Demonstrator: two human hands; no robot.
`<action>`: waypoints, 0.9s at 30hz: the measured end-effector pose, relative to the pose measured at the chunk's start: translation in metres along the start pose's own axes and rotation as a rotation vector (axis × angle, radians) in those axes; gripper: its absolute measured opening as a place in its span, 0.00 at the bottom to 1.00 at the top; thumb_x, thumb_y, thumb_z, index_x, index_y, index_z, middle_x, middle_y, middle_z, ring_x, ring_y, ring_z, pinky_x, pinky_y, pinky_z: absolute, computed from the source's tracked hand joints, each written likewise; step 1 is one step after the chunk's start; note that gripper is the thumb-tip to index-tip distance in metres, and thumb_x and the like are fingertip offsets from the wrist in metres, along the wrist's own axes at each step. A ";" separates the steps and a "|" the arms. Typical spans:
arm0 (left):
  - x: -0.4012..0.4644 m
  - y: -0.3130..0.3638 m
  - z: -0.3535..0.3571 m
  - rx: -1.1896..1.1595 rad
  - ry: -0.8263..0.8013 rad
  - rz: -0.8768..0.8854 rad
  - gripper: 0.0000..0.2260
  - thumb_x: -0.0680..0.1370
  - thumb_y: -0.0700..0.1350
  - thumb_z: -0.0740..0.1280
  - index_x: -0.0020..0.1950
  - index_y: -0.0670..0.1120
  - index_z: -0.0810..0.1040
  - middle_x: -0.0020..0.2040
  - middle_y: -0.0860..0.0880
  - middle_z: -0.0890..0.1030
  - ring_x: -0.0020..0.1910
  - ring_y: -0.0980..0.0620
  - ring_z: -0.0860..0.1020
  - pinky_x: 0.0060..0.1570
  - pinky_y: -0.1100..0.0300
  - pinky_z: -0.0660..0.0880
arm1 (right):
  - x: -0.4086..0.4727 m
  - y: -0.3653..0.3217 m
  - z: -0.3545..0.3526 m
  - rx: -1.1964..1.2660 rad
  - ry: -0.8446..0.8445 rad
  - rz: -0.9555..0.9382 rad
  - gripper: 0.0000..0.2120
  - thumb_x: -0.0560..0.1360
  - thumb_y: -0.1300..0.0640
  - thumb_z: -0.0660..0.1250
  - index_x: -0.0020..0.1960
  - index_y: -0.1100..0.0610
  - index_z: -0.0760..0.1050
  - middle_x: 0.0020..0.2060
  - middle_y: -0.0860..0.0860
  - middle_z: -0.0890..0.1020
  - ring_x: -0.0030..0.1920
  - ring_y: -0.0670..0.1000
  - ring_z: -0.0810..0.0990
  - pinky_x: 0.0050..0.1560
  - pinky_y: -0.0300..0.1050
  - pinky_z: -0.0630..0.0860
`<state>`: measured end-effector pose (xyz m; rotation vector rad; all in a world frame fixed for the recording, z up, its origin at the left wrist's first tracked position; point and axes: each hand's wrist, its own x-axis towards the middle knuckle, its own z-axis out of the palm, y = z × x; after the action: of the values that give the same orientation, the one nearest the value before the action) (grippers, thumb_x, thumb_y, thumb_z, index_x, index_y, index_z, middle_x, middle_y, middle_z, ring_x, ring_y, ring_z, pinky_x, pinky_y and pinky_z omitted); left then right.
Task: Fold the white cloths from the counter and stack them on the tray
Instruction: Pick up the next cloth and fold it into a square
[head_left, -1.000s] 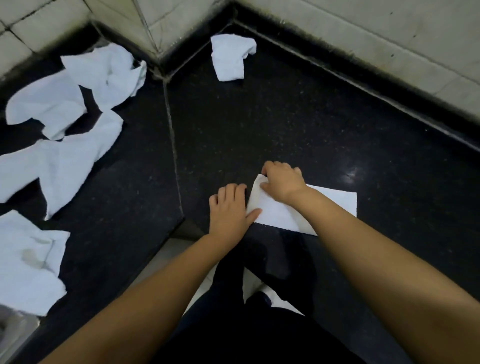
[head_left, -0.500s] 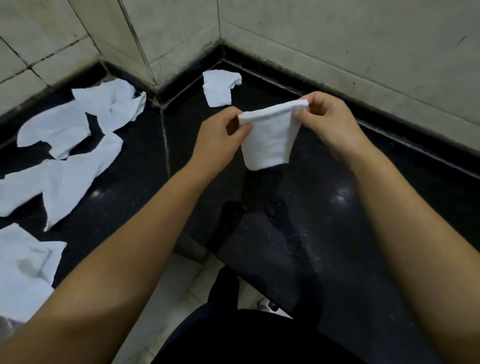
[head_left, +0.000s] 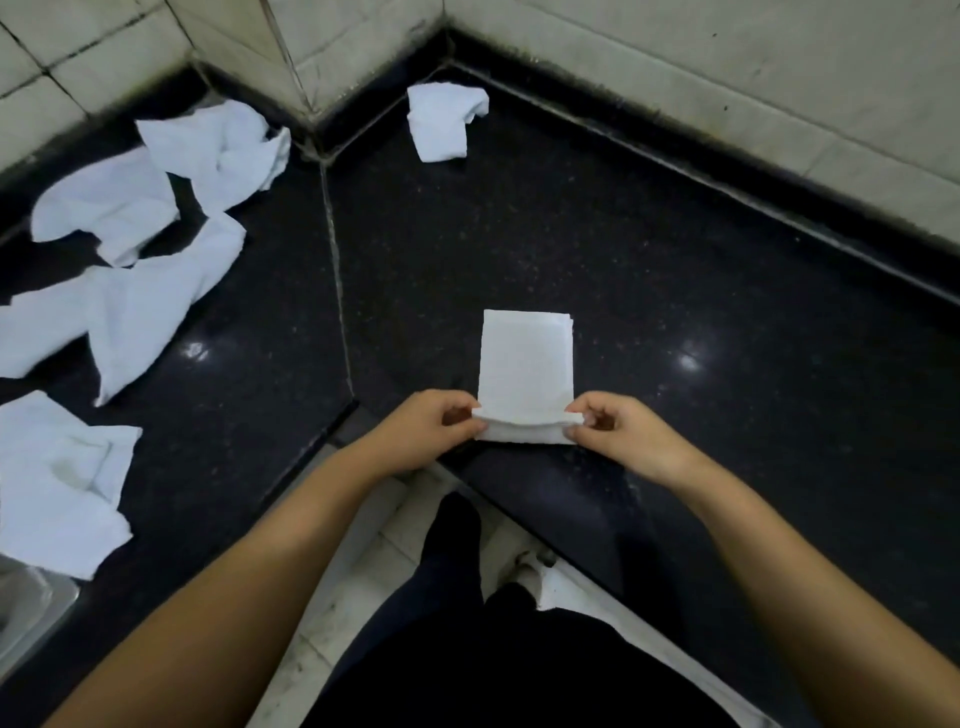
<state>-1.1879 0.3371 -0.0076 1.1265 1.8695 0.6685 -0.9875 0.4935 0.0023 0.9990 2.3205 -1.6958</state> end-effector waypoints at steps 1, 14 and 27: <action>0.004 0.001 -0.004 -0.012 0.007 0.009 0.04 0.78 0.45 0.66 0.48 0.47 0.80 0.42 0.52 0.81 0.41 0.58 0.78 0.44 0.63 0.73 | 0.002 -0.003 -0.002 0.015 0.010 0.004 0.02 0.75 0.61 0.68 0.46 0.58 0.78 0.36 0.49 0.76 0.38 0.45 0.73 0.42 0.37 0.70; 0.120 0.018 -0.046 0.246 0.190 -0.114 0.07 0.77 0.48 0.66 0.47 0.46 0.77 0.43 0.50 0.77 0.44 0.51 0.76 0.44 0.58 0.72 | 0.109 -0.030 -0.032 -0.066 0.407 0.223 0.06 0.76 0.56 0.65 0.50 0.57 0.76 0.42 0.50 0.78 0.43 0.48 0.75 0.42 0.38 0.72; 0.105 0.012 -0.014 0.503 0.344 -0.255 0.20 0.78 0.57 0.59 0.60 0.43 0.72 0.59 0.45 0.73 0.60 0.46 0.70 0.59 0.50 0.66 | 0.105 -0.030 -0.009 -0.530 0.453 0.418 0.18 0.78 0.47 0.60 0.60 0.60 0.72 0.57 0.57 0.76 0.57 0.58 0.76 0.59 0.54 0.69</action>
<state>-1.2210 0.4357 -0.0317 1.0928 2.5198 0.2571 -1.0833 0.5428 -0.0163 1.6981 2.3614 -0.6982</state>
